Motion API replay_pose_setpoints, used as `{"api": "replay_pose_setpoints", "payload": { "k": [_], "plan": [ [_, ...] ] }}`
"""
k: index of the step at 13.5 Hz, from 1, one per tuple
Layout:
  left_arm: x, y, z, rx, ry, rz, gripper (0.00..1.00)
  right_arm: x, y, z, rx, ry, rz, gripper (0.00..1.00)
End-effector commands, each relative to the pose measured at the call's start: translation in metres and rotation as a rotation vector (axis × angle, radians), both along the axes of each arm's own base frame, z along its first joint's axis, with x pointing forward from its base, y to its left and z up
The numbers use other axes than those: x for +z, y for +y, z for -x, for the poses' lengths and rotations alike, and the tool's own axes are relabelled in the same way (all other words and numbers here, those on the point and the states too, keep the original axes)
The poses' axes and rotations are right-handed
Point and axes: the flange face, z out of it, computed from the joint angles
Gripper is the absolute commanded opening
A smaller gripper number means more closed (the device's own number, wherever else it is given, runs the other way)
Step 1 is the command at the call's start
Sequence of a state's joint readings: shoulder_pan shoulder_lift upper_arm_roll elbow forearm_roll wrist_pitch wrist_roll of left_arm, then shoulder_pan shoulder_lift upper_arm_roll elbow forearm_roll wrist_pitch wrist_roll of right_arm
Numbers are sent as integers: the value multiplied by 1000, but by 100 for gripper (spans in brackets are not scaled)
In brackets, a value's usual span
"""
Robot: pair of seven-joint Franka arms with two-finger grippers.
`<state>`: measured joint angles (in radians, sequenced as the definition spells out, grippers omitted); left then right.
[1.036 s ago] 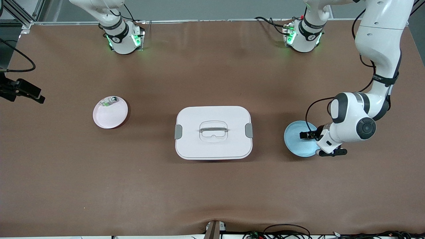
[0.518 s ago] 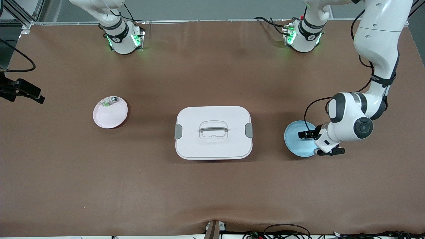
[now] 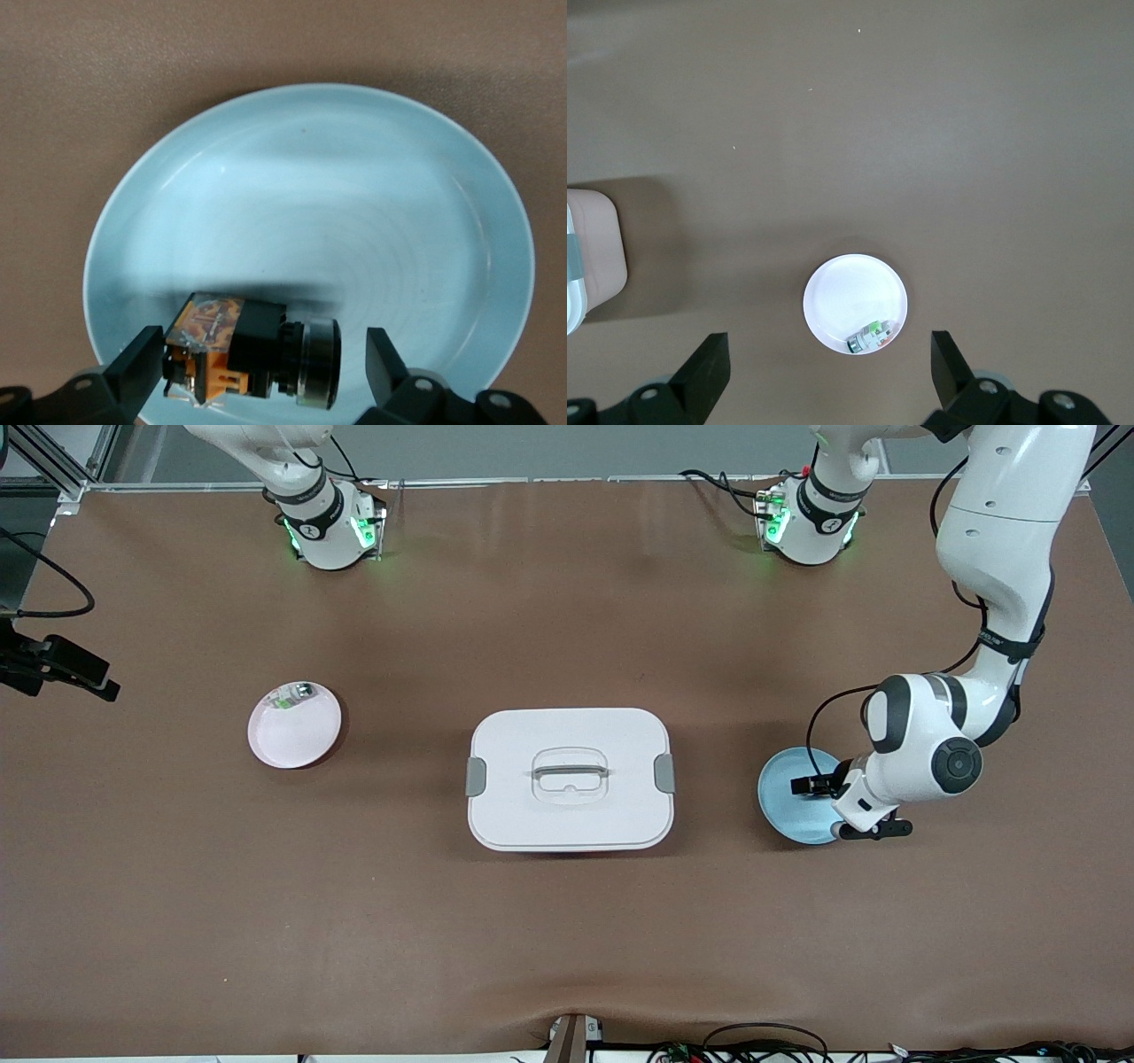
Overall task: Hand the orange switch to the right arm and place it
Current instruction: 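Lower the left gripper and close it on the orange switch, then lift the orange switch with the left gripper off the blue plate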
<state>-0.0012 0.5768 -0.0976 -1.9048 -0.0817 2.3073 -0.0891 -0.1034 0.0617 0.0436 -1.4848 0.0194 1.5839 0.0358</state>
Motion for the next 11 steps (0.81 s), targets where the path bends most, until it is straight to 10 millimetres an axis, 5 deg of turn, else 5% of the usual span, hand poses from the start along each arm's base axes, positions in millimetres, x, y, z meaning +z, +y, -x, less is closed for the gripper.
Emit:
{"api": "replay_pose_setpoints", "payload": {
  "k": [1,2,7,11],
  "plan": [
    [0,-4,2,-1,-14,3,100,4,-1,0,-16,-5,5,100],
    [0,-4,2,0,-14,3,98,4,-1,0,-18,-5,4,100],
    [1,-3,3,1,-14,3,30,4,-1,0,-18,-5,4,100],
    [5,-3,2,5,-14,2,27,4,-1,1,-19,-7,4,100]
  ]
}}
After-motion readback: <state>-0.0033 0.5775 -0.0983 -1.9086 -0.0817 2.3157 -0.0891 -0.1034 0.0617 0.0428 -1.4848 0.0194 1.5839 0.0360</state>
